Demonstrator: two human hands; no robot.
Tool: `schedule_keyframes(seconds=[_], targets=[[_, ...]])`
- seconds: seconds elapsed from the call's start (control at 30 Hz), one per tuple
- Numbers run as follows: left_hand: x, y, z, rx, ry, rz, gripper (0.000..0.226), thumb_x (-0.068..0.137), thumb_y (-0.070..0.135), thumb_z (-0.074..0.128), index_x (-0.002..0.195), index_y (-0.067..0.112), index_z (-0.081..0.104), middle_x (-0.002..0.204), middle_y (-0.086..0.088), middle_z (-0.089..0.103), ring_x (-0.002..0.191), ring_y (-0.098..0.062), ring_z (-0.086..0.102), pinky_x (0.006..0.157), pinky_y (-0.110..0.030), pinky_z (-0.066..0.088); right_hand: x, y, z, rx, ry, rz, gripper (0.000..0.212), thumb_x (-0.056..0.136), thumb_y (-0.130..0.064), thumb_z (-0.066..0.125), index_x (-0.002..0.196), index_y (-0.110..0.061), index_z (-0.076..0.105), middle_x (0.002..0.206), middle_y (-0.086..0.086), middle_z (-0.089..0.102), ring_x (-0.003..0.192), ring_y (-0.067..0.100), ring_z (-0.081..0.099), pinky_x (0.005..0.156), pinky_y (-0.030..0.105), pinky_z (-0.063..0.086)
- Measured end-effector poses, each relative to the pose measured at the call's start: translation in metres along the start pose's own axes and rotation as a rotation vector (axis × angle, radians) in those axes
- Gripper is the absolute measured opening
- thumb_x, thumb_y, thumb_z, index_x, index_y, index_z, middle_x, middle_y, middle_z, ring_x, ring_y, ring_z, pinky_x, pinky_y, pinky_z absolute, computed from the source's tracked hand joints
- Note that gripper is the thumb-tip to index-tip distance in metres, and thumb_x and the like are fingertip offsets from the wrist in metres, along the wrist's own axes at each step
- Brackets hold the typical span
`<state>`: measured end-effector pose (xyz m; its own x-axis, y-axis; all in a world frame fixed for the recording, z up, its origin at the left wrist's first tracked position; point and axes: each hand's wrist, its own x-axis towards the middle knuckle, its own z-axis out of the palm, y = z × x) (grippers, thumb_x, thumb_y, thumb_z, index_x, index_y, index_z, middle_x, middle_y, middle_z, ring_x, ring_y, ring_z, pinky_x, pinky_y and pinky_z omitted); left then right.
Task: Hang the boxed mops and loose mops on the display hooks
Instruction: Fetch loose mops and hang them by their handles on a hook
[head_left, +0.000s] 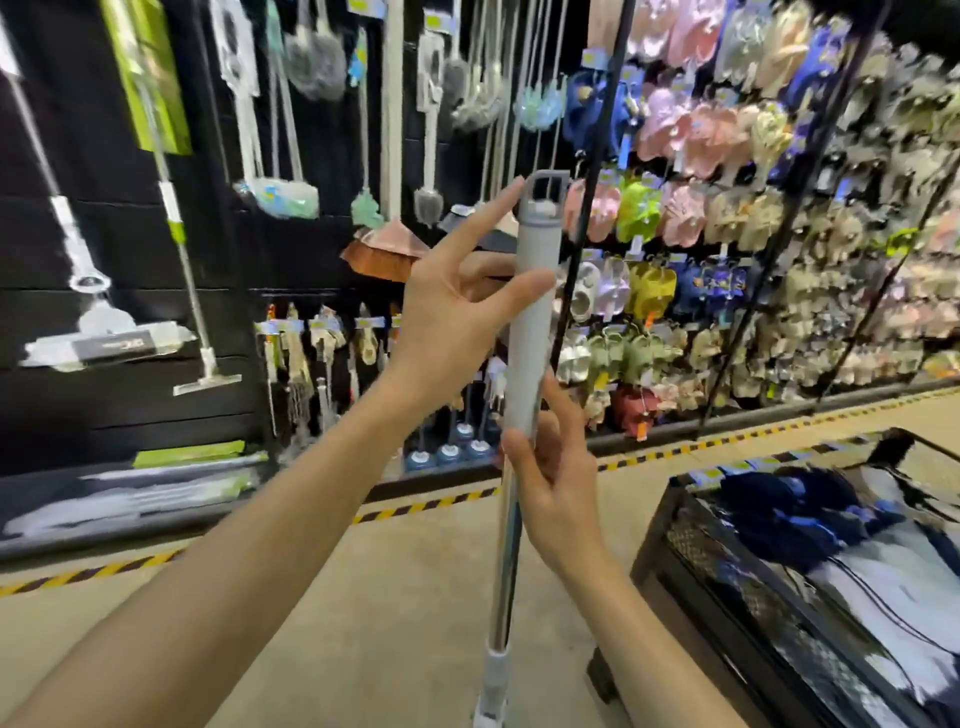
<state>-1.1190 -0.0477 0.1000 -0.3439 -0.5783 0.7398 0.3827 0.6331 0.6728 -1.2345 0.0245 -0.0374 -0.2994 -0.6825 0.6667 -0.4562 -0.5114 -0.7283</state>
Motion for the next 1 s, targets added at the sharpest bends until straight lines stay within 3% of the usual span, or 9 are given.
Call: schedule_keyframes(seconds=[0.07,0.17,0.27,0.33,0.47,0.57,0.7,0.87,1.0], targets=[[0.004,0.004,-0.051,0.076,0.013,-0.001,0.073,0.095,0.006,0.074,0.158,0.022,0.040,0.082,0.012,0.075,0.085,-0.002,0.071,0.089,-0.024,0.058,0.017,-0.009,0.047,0.106,-0.042,0.007,0.057,0.104,-0.026,0.057,0.156,-0.034,0.034,0.114,0.001,0.068,0.087,0.013,0.071,0.074,0.029,0.058],[0.009,0.009,-0.128,0.190,0.012,-0.002,0.076,0.095,0.010,0.076,0.159,0.027,0.039,0.094,0.003,0.078,0.095,-0.017,0.076,0.095,-0.034,0.060,0.042,-0.019,0.116,0.212,-0.115,-0.013,0.055,0.103,-0.020,0.057,0.150,-0.040,0.036,0.113,0.011,0.065,0.084,0.013,0.068,0.075,0.029,0.057],[0.012,0.020,-0.195,0.309,0.036,0.006,0.079,0.095,0.010,0.076,0.159,0.032,0.034,0.092,0.006,0.078,0.092,-0.018,0.077,0.091,-0.038,0.063,0.064,-0.025,0.180,0.276,-0.219,-0.035,0.056,0.105,-0.012,0.055,0.149,-0.039,0.035,0.102,0.014,0.062,0.077,0.025,0.064,0.071,0.033,0.058],[0.013,0.024,-0.238,0.389,0.074,-0.020,0.084,0.095,0.011,0.077,0.162,0.031,0.031,0.096,-0.006,0.078,0.093,-0.027,0.077,0.091,-0.040,0.064,0.078,-0.026,0.223,0.304,-0.280,-0.052,0.056,0.105,-0.013,0.056,0.148,-0.042,0.036,0.101,0.012,0.063,0.078,0.026,0.064,0.070,0.038,0.059],[0.018,0.022,-0.317,0.507,0.165,-0.064,0.088,0.093,0.011,0.079,0.164,0.028,0.031,0.097,-0.013,0.075,0.090,-0.030,0.077,0.085,-0.039,0.065,0.104,-0.026,0.306,0.374,-0.372,-0.092,0.068,0.104,-0.009,0.058,0.137,-0.066,0.040,0.094,-0.004,0.067,0.074,0.028,0.066,0.070,0.057,0.059],[0.028,0.013,-0.369,0.579,0.226,-0.088,0.088,0.093,0.011,0.078,0.165,0.029,0.030,0.096,-0.012,0.074,0.084,-0.020,0.076,0.081,-0.034,0.065,0.126,-0.022,0.359,0.449,-0.443,-0.080,0.070,0.103,-0.007,0.059,0.129,-0.070,0.043,0.092,-0.009,0.068,0.072,0.020,0.065,0.073,0.043,0.061],[0.049,-0.010,-0.432,0.659,0.284,-0.104,0.087,0.094,0.011,0.077,0.164,0.031,0.029,0.100,-0.015,0.073,0.091,-0.029,0.076,0.084,-0.042,0.066,0.162,-0.012,0.424,0.554,-0.506,-0.021,0.061,0.102,-0.005,0.059,0.133,-0.056,0.044,0.103,0.012,0.064,0.077,0.035,0.066,0.072,0.033,0.061],[0.075,-0.032,-0.503,0.722,0.369,-0.118,0.085,0.097,0.014,0.074,0.165,0.029,0.026,0.104,-0.014,0.073,0.097,-0.028,0.076,0.084,-0.048,0.066,0.200,-0.003,0.504,0.608,-0.528,-0.007,0.058,0.103,-0.009,0.060,0.138,-0.051,0.042,0.103,0.004,0.066,0.079,0.024,0.067,0.073,0.034,0.062],[0.087,-0.036,-0.555,0.741,0.431,-0.099,0.084,0.098,0.010,0.072,0.165,0.024,0.025,0.108,-0.012,0.072,0.098,-0.026,0.076,0.079,-0.038,0.066,0.225,-0.002,0.561,0.626,-0.578,-0.035,0.058,0.102,-0.011,0.060,0.134,-0.056,0.041,0.111,-0.001,0.065,0.082,0.017,0.069,0.077,0.034,0.063]])
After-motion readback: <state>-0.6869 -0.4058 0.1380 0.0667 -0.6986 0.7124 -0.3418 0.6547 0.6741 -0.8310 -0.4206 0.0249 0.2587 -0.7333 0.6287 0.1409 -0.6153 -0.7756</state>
